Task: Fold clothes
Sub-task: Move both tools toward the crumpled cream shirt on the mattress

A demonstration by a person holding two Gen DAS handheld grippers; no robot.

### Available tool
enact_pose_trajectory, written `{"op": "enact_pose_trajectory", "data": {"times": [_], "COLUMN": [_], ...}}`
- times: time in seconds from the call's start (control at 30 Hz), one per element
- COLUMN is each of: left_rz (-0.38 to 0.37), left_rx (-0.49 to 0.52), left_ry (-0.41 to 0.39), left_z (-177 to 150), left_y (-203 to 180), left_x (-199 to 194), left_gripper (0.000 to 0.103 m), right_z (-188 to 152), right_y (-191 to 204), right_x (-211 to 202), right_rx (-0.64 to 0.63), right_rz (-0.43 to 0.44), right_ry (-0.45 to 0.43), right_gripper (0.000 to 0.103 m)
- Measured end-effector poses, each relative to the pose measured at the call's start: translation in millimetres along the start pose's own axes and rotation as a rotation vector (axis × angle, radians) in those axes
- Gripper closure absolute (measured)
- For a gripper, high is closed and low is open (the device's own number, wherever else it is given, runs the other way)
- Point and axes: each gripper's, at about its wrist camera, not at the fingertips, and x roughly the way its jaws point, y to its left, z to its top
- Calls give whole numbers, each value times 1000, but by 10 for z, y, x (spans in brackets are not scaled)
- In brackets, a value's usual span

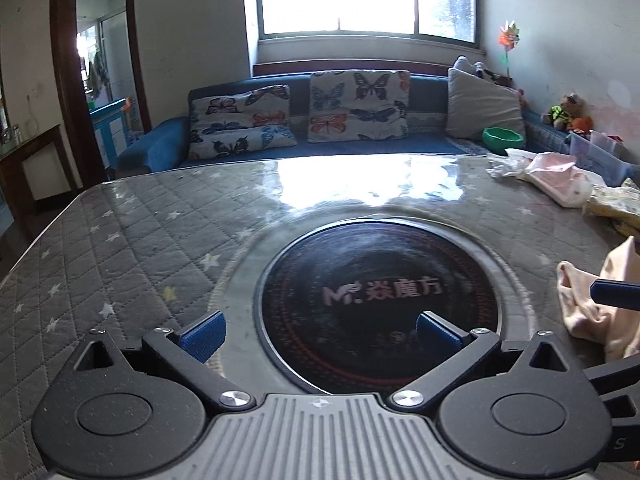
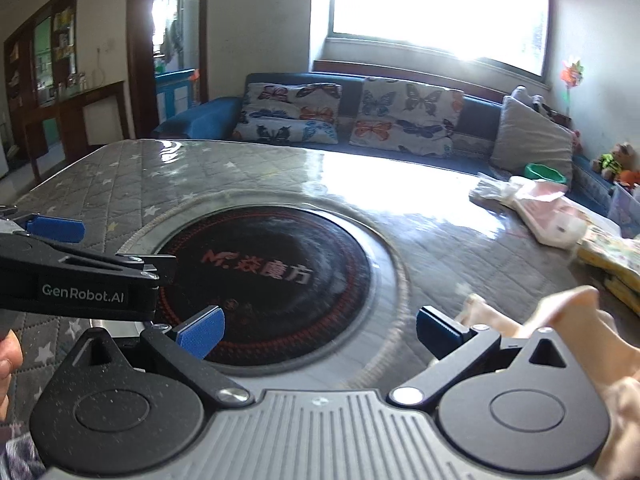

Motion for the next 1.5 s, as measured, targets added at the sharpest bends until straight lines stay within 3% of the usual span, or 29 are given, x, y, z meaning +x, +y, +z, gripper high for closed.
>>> {"op": "enact_pose_trajectory", "data": {"times": [0.1, 0.3, 0.4, 0.67, 1.2, 1.5], "left_rz": [7, -26, -82, -174, -211, -280], "left_rx": [-8, 80, 73, 105, 199, 248], "left_ry": [8, -21, -1, 24, 7, 33], "left_z": [4, -94, -95, -157, -252, -275], "left_y": [-21, -351, -465, -730, -1204, -1465], "left_x": [30, -39, -235, -372, -600, -686], "left_gripper": [0, 0, 0, 0, 0, 0], "right_z": [-46, -137, -81, -312, -568, -720], "right_y": [-17, -52, -55, -292, -707, -900], "right_x": [-18, -55, -82, -481, -965, -1129], "right_rx": [3, 8, 20, 64, 136, 161], "right_rz": [-13, -39, -65, -119, -227, -258], "right_ry": [5, 14, 40, -9, 16, 32], "right_gripper": [0, 0, 0, 0, 0, 0]}}
